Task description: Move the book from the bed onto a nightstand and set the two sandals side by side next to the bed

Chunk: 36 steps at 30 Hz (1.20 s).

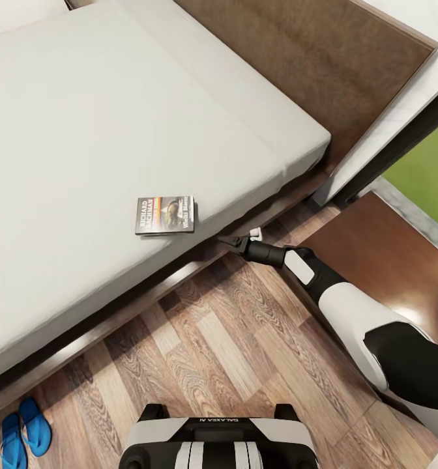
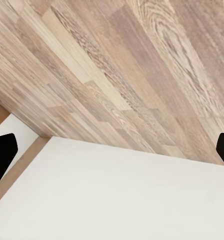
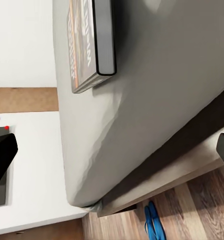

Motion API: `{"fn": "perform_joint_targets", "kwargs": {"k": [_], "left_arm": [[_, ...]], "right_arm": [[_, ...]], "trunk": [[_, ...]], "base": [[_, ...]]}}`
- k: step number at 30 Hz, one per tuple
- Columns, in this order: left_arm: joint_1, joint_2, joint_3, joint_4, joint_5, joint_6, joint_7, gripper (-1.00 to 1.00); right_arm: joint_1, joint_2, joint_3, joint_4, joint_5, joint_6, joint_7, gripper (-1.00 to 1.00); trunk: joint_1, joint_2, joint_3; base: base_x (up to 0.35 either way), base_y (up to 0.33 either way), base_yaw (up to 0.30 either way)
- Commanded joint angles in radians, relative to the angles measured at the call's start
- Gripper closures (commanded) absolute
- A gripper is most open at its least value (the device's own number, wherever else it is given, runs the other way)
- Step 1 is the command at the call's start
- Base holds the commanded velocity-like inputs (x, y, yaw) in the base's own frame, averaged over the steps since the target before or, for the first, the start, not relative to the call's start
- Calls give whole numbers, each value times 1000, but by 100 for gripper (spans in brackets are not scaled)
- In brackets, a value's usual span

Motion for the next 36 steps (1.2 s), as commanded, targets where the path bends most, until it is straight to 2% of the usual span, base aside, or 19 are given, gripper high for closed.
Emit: {"fn": "perform_joint_targets", "kwargs": {"k": [1,23,36], "left_arm": [[0,0,-9,-3,8,6,4,-100],[0,0,-9,-4,9,1,-3,-100],[0,0,-9,-4,7,-13,-3,-100]], "right_arm": [[-1,-1,4,0,-9,7,0,-100],[-1,-1,5,1,-8,6,-1,-100],[-1,1,6,5,-6,-29,-1,-100]], "trunk": [[0,0,0],[0,0,0],[0,0,0]], "base": [[0,0,0],[73,0,0],[17,11,0]]}}
